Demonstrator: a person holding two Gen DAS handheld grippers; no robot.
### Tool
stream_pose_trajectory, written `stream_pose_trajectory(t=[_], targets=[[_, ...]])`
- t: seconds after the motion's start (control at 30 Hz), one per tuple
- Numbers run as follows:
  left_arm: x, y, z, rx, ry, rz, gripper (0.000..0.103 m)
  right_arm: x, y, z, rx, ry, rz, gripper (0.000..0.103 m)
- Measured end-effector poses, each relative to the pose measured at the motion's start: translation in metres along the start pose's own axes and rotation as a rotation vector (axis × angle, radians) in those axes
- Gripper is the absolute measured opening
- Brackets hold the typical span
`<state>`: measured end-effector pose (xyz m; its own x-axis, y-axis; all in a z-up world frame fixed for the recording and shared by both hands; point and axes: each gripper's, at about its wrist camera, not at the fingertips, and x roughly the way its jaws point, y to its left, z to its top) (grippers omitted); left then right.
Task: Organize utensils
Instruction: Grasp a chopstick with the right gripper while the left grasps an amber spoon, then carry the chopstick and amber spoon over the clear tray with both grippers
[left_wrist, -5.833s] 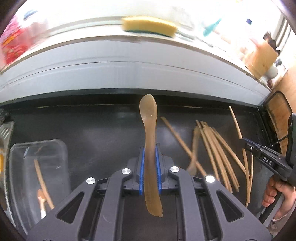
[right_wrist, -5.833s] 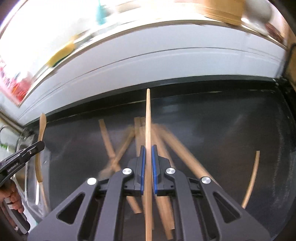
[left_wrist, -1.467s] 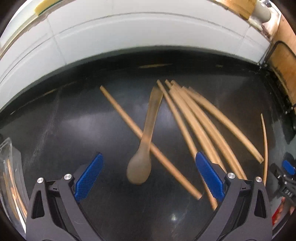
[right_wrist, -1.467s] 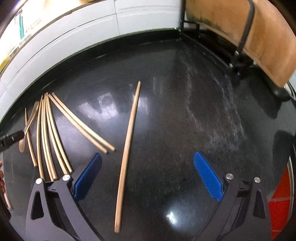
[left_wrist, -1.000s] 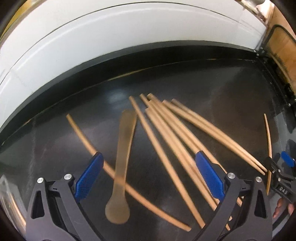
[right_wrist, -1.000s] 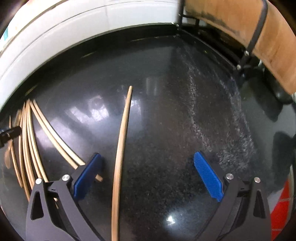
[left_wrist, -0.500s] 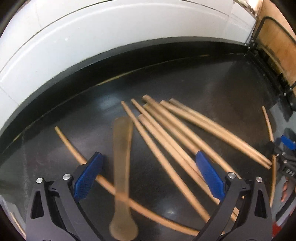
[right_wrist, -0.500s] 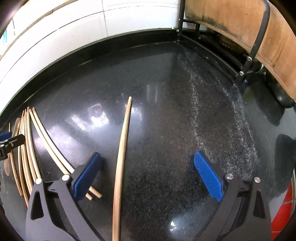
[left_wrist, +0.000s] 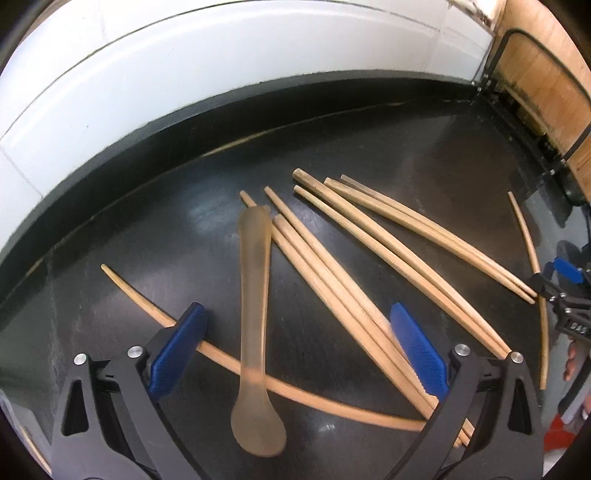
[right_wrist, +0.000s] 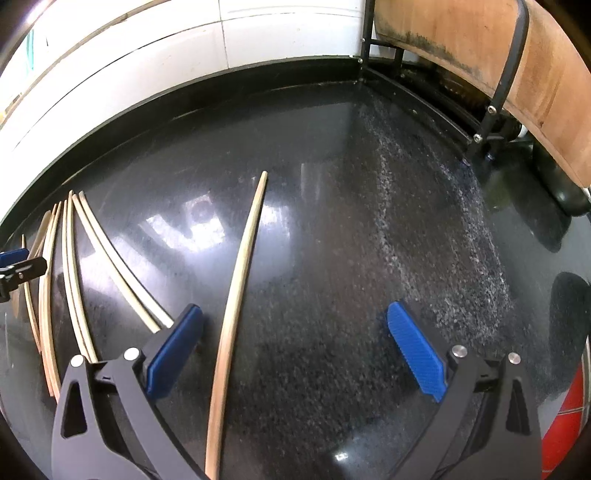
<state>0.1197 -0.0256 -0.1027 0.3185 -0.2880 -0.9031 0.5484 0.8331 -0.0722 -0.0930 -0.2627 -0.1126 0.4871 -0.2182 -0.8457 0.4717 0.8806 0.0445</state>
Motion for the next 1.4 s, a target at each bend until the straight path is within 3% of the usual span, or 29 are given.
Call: stream_pose_trajectory(t=[0.13,0.27,0.43,0.63,0.8,0.87,0.93,1.07,1.17,1.23,1.27,1.37,1.4], targets=[[-0.015,0.004,-0.009,0.023,-0.026,0.042,0.097,0.001,-0.001,-0.002,-0.006,-0.005,0.001,0.097],[-0.018,0.015,-0.018,0.041,0.008,0.043,0.095,0.006,-0.002,0.003,-0.002,-0.005,0.001,0.098],[-0.024,0.017,-0.020,0.079,0.008,0.005,0.075,0.006,-0.002,0.004,0.001,-0.004,0.000,0.098],[-0.020,0.017,-0.013,0.049,0.020,-0.021,0.072,0.006,-0.008,0.006,0.011,-0.003,0.029,0.098],[-0.024,0.020,-0.012,0.077,0.007,-0.024,0.050,0.002,-0.009,-0.003,-0.024,-0.011,0.020,0.094],[-0.024,0.025,-0.010,0.048,0.006,-0.040,0.047,-0.001,-0.007,-0.008,-0.038,-0.021,0.023,0.091],[-0.024,0.025,-0.010,0.049,0.007,-0.020,0.039,-0.003,-0.005,-0.010,-0.048,-0.028,0.029,0.089],[-0.021,0.010,-0.011,0.111,0.014,0.066,0.036,-0.005,-0.007,-0.016,-0.054,-0.046,0.036,0.087],[-0.023,0.009,-0.012,0.069,0.005,0.099,0.026,-0.010,-0.008,-0.023,-0.056,-0.060,0.036,0.084],[-0.024,0.011,-0.013,0.046,-0.007,0.128,0.014,-0.012,-0.006,-0.025,-0.064,-0.065,0.040,0.077],[-0.025,0.011,-0.014,0.044,-0.011,0.134,0.013,-0.013,-0.004,-0.025,-0.072,-0.065,0.044,0.073],[-0.025,0.005,-0.015,0.060,-0.016,0.173,0.012,-0.019,0.011,-0.027,-0.131,-0.064,0.082,0.031],[-0.025,0.003,-0.015,0.060,-0.015,0.188,0.012,-0.021,0.018,-0.028,-0.157,-0.058,0.104,0.012]])
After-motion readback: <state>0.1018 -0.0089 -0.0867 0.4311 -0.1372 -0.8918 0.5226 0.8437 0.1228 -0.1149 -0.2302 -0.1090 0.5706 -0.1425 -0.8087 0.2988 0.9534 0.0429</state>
